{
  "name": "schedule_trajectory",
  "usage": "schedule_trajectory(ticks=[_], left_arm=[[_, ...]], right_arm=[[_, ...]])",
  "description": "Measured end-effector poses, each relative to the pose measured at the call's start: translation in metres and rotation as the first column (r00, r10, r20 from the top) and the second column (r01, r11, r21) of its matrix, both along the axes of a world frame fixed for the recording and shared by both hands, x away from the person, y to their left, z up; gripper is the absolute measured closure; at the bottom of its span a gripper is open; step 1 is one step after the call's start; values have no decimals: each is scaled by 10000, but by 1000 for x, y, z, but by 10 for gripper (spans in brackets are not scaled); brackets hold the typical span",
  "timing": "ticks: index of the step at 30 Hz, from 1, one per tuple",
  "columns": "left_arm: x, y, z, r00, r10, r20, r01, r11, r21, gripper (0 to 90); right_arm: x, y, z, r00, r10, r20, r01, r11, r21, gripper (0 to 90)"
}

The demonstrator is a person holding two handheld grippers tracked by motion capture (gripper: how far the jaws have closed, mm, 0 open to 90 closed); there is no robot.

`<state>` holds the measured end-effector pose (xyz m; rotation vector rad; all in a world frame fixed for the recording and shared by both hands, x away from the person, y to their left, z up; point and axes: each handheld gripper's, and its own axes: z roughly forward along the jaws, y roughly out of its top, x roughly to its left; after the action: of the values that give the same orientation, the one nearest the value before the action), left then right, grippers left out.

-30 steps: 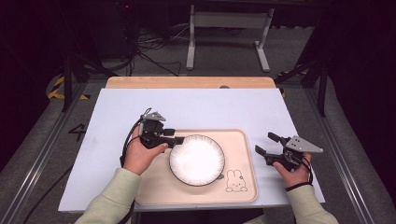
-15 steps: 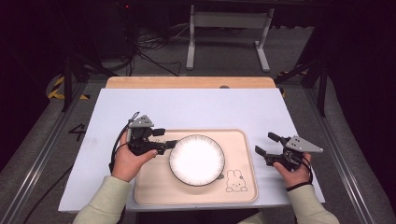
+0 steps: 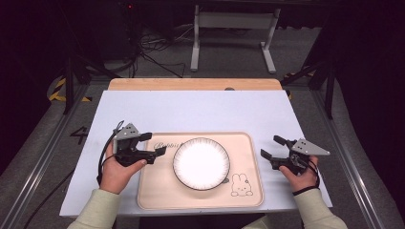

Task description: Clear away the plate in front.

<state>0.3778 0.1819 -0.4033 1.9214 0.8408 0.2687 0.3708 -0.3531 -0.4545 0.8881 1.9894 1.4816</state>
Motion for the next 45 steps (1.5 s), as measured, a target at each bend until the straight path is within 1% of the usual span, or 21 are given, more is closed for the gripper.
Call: schedule_trajectory(ticks=[5,8,11,12,13,15,16,20,21,23,24,25,27,29,32,33,36,38,41,43,45], left_arm=[[-5,17,-3,9996,283,83,-280,9992,-290,161],[-7,24,-6,9988,493,56,-493,9987,-110,159],[-7,27,-8,9985,538,96,-537,9985,-141,154],[-9,31,-10,9982,587,91,-585,9980,-219,152],[-10,35,-12,9977,645,219,-638,9975,-304,152],[-11,36,-13,9973,711,159,-704,9967,-400,157],[-12,39,-17,9972,745,75,-740,9961,-488,156],[-13,44,-22,9968,791,143,-781,9951,-603,155],[-14,47,-24,9964,834,165,-819,9935,-790,155],[-16,50,-26,9959,870,241,-844,9921,-927,156],[-17,52,-28,9959,875,243,-844,9904,-1091,155],[-17,52,-28,9959,875,243,-844,9904,-1091,154],[-19,55,-33,9959,864,276,-821,9881,-1297,148],[-20,56,-35,9958,861,321,-812,9879,-1324,148],[-20,57,-40,9936,1017,498,-948,9875,-1255,148],[-21,58,-41,9935,1029,485,-957,9865,-1332,148],[-23,63,-46,9904,1260,574,-1146,9786,-1709,137],[-25,67,-49,9860,1542,633,-1375,9673,-2133,137],[-26,66,-52,9844,1614,694,-1433,9662,-2145,120],[-25,65,-56,9831,1631,833,-1444,9701,-1951,99],[-25,63,-60,9814,1601,1059,-1426,9773,-1566,88]], right_arm=[[0,0,0,10000,-7,35,7,10000,-21,179],[0,0,0,10000,-22,46,22,10000,-5,179],[0,0,0,10000,-16,16,16,10000,-11,180],[0,0,0,10000,-19,11,19,10000,-9,180],[0,0,0,10000,-25,14,25,10000,-7,180],[0,0,0,10000,-28,18,28,10000,-5,180],[0,0,0,10000,-18,45,18,10000,3,180],[0,0,0,10000,-16,45,16,10000,-5,180],[0,0,0,10000,-40,60,40,10000,3,180],[0,0,0,10000,-43,58,43,10000,17,179],[0,0,0,10000,-43,57,43,10000,21,179],[0,0,0,10000,-43,57,43,10000,21,179],[0,0,0,10000,-26,45,26,10000,28,180],[0,0,0,10000,-28,46,28,10000,28,180],[-1,0,0,10000,-69,47,68,10000,63,178],[-1,-1,0,10000,-74,52,74,9999,77,177],[0,-1,0,10000,-82,38,81,9999,91,178],[0,-1,0,10000,-75,44,75,9999,71,178],[-1,0,0,10000,-71,44,71,9999,74,178],[-1,0,0,10000,-72,47,72,10000,64,178],[-1,0,0,10000,-59,65,59,10000,17,178]])
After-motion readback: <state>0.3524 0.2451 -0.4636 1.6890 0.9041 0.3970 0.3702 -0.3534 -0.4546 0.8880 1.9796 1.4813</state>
